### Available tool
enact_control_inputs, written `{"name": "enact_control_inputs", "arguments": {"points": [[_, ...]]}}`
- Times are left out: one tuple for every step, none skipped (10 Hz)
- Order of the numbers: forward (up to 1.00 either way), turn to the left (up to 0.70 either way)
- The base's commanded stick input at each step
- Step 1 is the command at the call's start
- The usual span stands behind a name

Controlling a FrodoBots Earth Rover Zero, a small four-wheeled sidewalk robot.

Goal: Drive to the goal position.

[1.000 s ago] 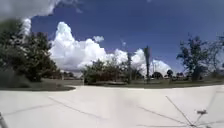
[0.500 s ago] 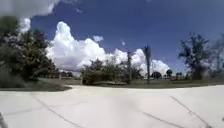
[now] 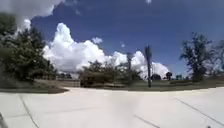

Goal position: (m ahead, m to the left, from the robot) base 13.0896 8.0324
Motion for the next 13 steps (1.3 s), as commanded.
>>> {"name": "enact_control_inputs", "arguments": {"points": [[0.85, 0.0], [0.85, 0.09], [0.85, 0.28], [0.85, 0.34], [0.85, 0.34], [0.85, 0.34], [0.85, 0.17], [0.85, 0.0], [0.85, 0.0], [0.85, 0.0], [0.85, 0.0], [0.85, 0.0], [0.85, 0.06]]}}
